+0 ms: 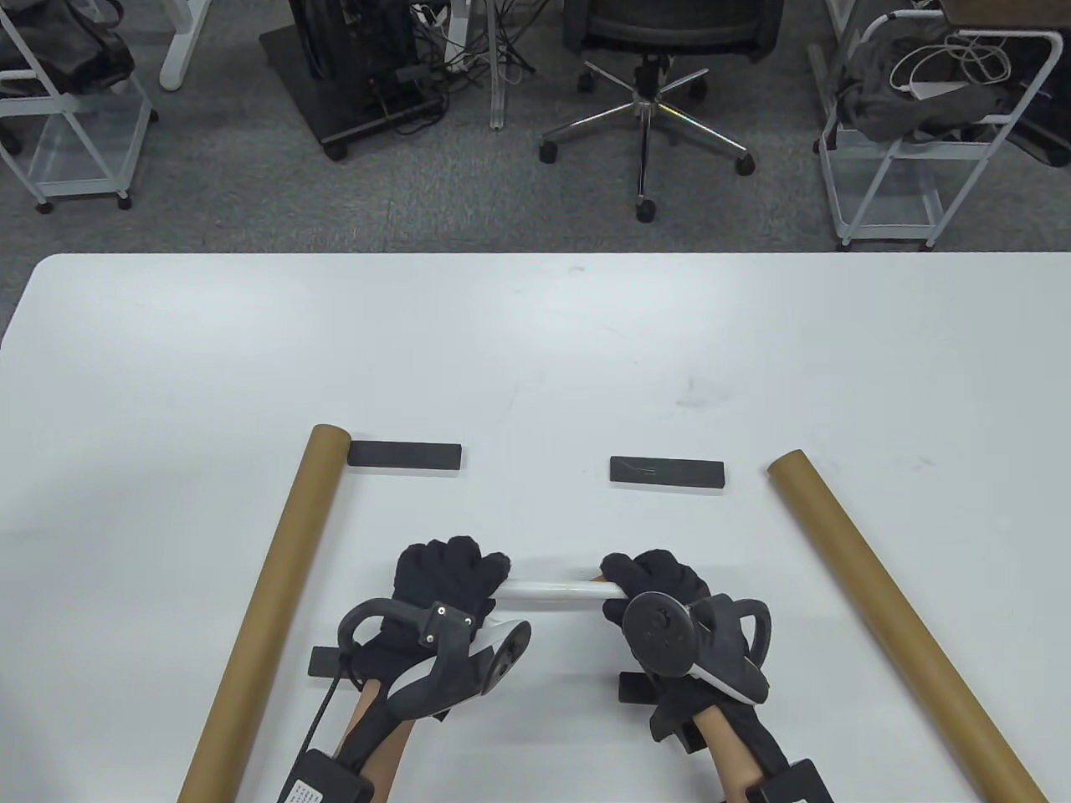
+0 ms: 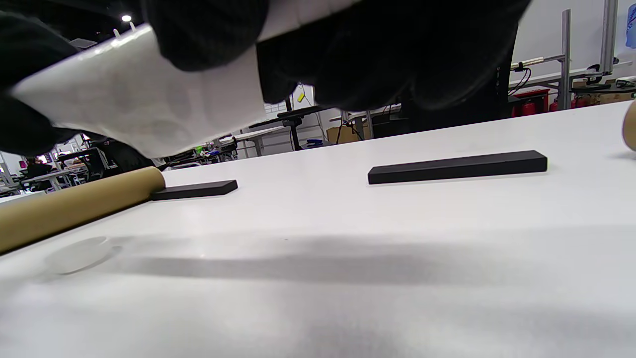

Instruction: Roll up posters and store in mailing tubes

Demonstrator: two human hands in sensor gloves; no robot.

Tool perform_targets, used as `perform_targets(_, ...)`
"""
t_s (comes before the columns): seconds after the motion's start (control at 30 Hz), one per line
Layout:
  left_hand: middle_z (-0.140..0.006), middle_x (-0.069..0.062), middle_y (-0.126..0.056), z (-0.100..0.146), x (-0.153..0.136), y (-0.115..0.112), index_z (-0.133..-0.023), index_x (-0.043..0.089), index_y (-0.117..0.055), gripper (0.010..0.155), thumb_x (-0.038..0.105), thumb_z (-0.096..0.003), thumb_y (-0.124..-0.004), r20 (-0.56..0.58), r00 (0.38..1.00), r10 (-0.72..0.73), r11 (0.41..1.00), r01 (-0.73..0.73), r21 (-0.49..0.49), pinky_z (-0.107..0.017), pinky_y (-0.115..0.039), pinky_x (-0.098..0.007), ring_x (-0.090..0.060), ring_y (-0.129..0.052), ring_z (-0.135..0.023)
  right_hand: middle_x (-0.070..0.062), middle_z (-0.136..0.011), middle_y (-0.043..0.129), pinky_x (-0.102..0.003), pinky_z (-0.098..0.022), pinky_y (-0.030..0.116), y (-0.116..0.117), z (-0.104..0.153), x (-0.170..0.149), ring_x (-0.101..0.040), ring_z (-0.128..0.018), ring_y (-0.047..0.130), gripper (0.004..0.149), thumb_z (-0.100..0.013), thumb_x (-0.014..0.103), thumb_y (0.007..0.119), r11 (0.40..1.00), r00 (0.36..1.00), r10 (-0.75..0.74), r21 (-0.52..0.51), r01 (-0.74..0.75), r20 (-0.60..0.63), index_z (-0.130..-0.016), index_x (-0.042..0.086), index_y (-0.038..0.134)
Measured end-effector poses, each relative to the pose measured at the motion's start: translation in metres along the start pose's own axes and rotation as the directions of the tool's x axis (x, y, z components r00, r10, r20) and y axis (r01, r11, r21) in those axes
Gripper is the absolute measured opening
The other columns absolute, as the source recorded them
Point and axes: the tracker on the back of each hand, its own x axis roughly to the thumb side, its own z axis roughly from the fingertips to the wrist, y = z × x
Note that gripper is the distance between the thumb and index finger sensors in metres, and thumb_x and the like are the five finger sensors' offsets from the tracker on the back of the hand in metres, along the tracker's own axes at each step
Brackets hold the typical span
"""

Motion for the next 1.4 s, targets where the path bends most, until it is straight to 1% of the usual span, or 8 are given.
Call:
perform_targets(0.07,-0.09,0.011,-0.089,0.0001,-0.0008,-0.0008,-0.103,0.039,-0.065,0.06,0.044,-0.0434,-0.072,-0.002,1.0,0.013,1.0,-0.013,-0.003,-0.071,-0.084,-0.046,-0.014,-0.1,-0.077,-0.012,-0.085,0.081,-0.063,-0.064,0.071,-0.0004,0.0002,-0.0027,-0.034,-0.064,0.092,0.059,-0.048,0.035,0.064,1.0,1.0,-0.014,-0.003,0.014,0.0,-0.103,0.012,0.061)
perform_targets(0.23,-0.089,0.009,-0.087,0.0001,0.0002,-0.0005,-0.101,0.039,-0.062,0.055,0.04,-0.0464,-0.065,0.016,0.999,0.051,0.998,-0.05,-0.023,-0.073,-0.079,-0.049,-0.017,-0.097,-0.077,-0.017,-0.089,0.076,-0.068,-0.064,0.067,-0.0007,0.001,-0.0043,-0.039,-0.068,0.087,0.053,-0.051,0.032,0.059,0.997,0.997,-0.074,0.004,0.074,0.011,-0.099,0.012,0.064)
perform_targets(0.53,-0.079,0.015,-0.092,0.0011,-0.0025,-0.0003,-0.098,0.042,-0.059,0.057,0.05,-0.0431,-0.07,0.002,0.999,0.036,0.999,-0.036,-0.001,-0.072,-0.081,-0.047,-0.011,-0.101,-0.065,-0.014,-0.085,0.074,-0.067,-0.065,0.066,0.0005,0.0006,-0.0006,-0.035,-0.062,0.085,0.056,-0.05,0.039,0.062,0.999,0.999,-0.031,0.026,0.03,0.037,-0.098,0.012,0.062)
perform_targets(0.8,-0.099,0.003,-0.079,0.0016,0.0013,0.0011,-0.092,0.041,-0.074,0.05,0.049,-0.0429,-0.071,0.009,0.999,0.04,0.999,-0.04,-0.009,-0.075,-0.074,-0.053,-0.022,-0.09,-0.084,-0.017,-0.09,0.072,-0.067,-0.065,0.065,-0.0001,0.0013,0.0005,-0.038,-0.069,0.084,0.055,-0.045,0.042,0.068,0.999,0.999,0.049,-0.01,-0.049,0.006,-0.093,0.016,0.074)
perform_targets(0.93,-0.09,0.008,-0.085,0.0017,0.0019,0.0031,-0.092,0.04,-0.077,0.051,0.048,-0.0422,-0.071,0.013,1.0,0.02,1.0,-0.02,0.003,-0.074,-0.078,-0.05,-0.017,-0.095,-0.078,-0.016,-0.086,0.075,-0.067,-0.065,0.066,-0.0003,0.001,0.0031,-0.036,-0.066,0.086,0.058,-0.045,0.041,0.067,0.998,0.998,0.06,-0.012,-0.06,0.009,-0.095,0.012,0.073)
perform_targets(1.07,-0.085,0.013,-0.092,0.0012,-0.0014,0.0025,-0.107,0.035,-0.06,0.068,0.049,-0.0412,-0.071,0.015,0.997,0.078,0.997,-0.077,-0.01,-0.073,-0.082,-0.045,-0.013,-0.102,-0.073,-0.01,-0.082,0.083,-0.065,-0.065,0.069,-0.001,0.0011,-0.0011,-0.036,-0.066,0.09,0.061,-0.045,0.041,0.065,1.0,1.0,0.026,-0.015,-0.026,-0.004,-0.101,0.014,0.064)
perform_targets(1.27,-0.088,0.012,-0.091,0.0012,0.0036,0.0029,-0.106,0.039,-0.057,0.062,0.046,-0.0443,-0.065,0.024,0.996,0.08,0.997,-0.08,-0.006,-0.074,-0.079,-0.047,-0.015,-0.101,-0.077,-0.018,-0.094,0.077,-0.069,-0.066,0.064,-0.0005,0.0015,0.0018,-0.044,-0.08,0.084,0.053,-0.05,0.035,0.059,0.999,0.999,0.044,-0.016,-0.044,0.002,-0.096,0.01,0.068)
perform_targets(1.4,-0.092,0.009,-0.085,0.0023,0.0047,0.0039,-0.104,0.047,-0.046,0.059,0.041,-0.0468,-0.061,0.034,0.999,0.008,1.0,-0.008,0.005,-0.075,-0.076,-0.051,-0.018,-0.097,-0.078,-0.02,-0.089,0.074,-0.071,-0.065,0.062,-0.0001,0.0014,0.0025,-0.042,-0.07,0.083,0.054,-0.052,0.034,0.055,1.0,0.999,-0.01,0.007,0.009,0.045,-0.099,0.007,0.061)
